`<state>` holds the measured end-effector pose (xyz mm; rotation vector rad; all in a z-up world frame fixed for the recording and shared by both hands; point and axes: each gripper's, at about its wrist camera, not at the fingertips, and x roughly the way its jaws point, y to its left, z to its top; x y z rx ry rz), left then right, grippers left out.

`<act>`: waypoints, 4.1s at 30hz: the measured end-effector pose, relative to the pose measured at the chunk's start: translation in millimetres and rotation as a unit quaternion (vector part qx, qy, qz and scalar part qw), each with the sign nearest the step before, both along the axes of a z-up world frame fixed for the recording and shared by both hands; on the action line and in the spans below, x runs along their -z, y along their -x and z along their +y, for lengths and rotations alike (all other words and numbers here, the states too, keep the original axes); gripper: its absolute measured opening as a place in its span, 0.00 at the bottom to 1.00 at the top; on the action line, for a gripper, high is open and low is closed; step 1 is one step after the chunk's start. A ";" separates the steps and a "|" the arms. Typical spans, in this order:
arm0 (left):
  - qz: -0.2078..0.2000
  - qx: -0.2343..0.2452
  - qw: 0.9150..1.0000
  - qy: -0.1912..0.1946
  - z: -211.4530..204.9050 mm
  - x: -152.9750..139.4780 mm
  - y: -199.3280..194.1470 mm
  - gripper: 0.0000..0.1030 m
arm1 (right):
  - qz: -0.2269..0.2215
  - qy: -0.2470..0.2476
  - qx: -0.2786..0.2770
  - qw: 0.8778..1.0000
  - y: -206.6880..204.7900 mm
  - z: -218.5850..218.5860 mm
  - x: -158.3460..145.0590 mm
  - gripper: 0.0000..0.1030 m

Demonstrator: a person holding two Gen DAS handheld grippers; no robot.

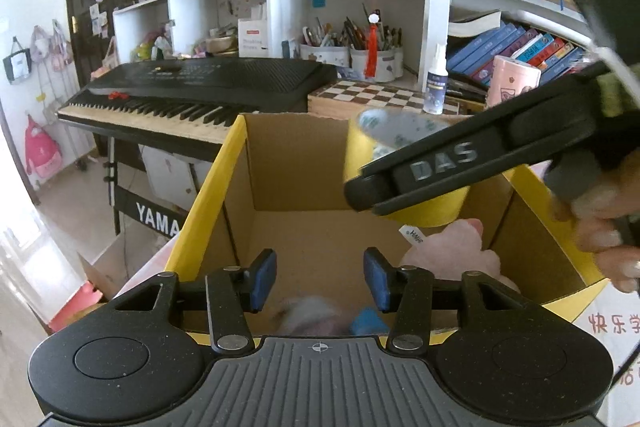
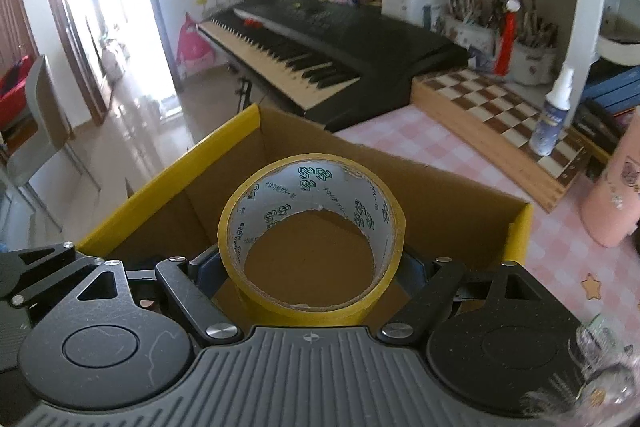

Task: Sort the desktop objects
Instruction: 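Lower the right tool into the box and open it to drop the tape, then withdraw both open tools from the box back toward the desk, then move both tools toward the white plug and white-and-red card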

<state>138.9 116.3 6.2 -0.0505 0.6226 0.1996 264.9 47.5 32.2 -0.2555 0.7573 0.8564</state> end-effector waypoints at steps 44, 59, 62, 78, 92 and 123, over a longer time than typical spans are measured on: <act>-0.104 -0.053 0.993 0.016 19.7 -47.5 86.3 0.82 | -0.115 -0.087 0.104 0.984 95.5 -72.2 -65.4 0.87; -0.147 -0.062 0.987 0.020 10.7 -55.9 146.1 0.87 | -0.131 -0.109 0.239 0.956 178.1 -144.3 -51.9 0.87; -0.142 -0.054 0.988 0.016 6.3 -54.2 153.4 0.87 | -0.133 -0.104 0.257 0.951 194.4 -152.2 -45.9 0.87; -0.124 -0.076 0.989 0.003 -3.5 -37.5 198.9 0.91 | -0.148 -0.065 0.250 0.955 277.9 -147.8 -7.8 0.87; -0.081 -0.019 0.996 -0.010 -25.9 -21.8 211.1 0.91 | -0.108 -0.040 0.250 0.961 305.0 -146.7 13.8 0.87; -0.041 0.094 0.995 0.007 -56.8 -8.2 193.9 0.91 | -0.086 -0.008 0.299 0.950 311.0 -168.4 22.4 0.87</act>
